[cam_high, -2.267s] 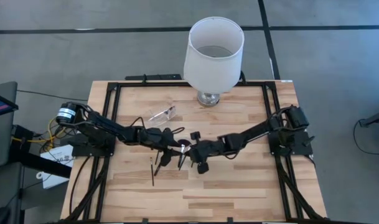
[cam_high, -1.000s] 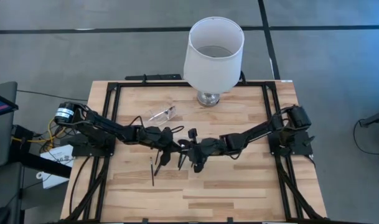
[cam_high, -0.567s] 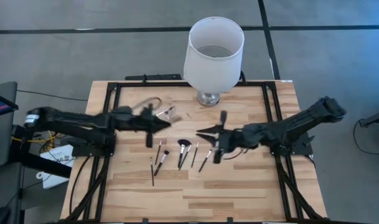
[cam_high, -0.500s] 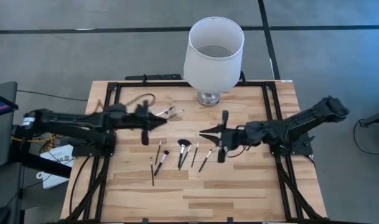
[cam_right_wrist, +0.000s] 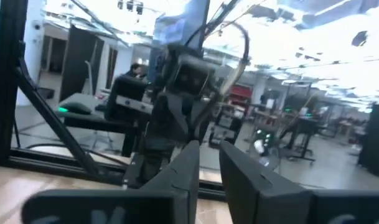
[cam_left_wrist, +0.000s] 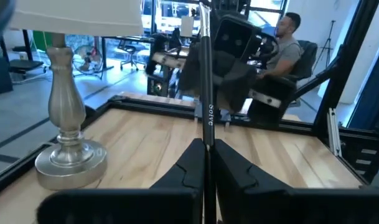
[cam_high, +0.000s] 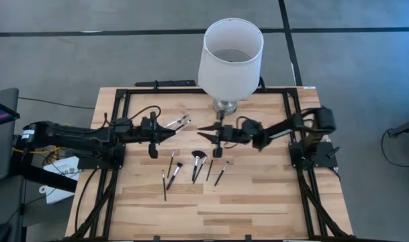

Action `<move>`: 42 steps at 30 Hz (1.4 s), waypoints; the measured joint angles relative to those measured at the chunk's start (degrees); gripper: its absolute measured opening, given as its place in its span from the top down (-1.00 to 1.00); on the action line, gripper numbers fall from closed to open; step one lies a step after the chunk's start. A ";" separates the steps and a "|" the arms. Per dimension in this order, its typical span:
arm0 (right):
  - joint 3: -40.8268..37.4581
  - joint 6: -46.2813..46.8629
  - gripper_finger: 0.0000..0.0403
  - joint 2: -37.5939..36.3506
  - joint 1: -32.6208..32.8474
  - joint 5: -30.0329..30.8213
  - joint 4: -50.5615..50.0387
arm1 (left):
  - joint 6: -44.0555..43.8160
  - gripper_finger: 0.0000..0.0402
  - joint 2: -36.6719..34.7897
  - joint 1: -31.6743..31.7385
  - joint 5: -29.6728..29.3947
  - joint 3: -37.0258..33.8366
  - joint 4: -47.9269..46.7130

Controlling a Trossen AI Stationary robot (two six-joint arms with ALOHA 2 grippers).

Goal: Put items in baskets/containers
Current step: Put the black eyeshadow brush into the transparent organizer

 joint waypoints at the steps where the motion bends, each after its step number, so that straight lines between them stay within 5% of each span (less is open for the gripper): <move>1: 1.96 0.84 0.66 1.74 -0.26 -1.37 -0.14 | 0.00 0.92 0.00 0.00 0.09 0.00 -0.15; 7: 11.58 2.61 0.41 8.37 -1.40 -11.44 -1.35 | -0.04 0.92 0.00 0.00 3.15 0.00 -0.21; 16: 15.66 10.29 -0.01 9.25 -2.30 -13.41 -2.29 | -0.26 0.92 0.00 0.07 4.82 0.00 0.09; 42: 17.22 10.39 0.13 5.01 -1.91 -12.26 -11.91 | 3.79 0.92 0.88 -2.80 5.92 -0.03 1.10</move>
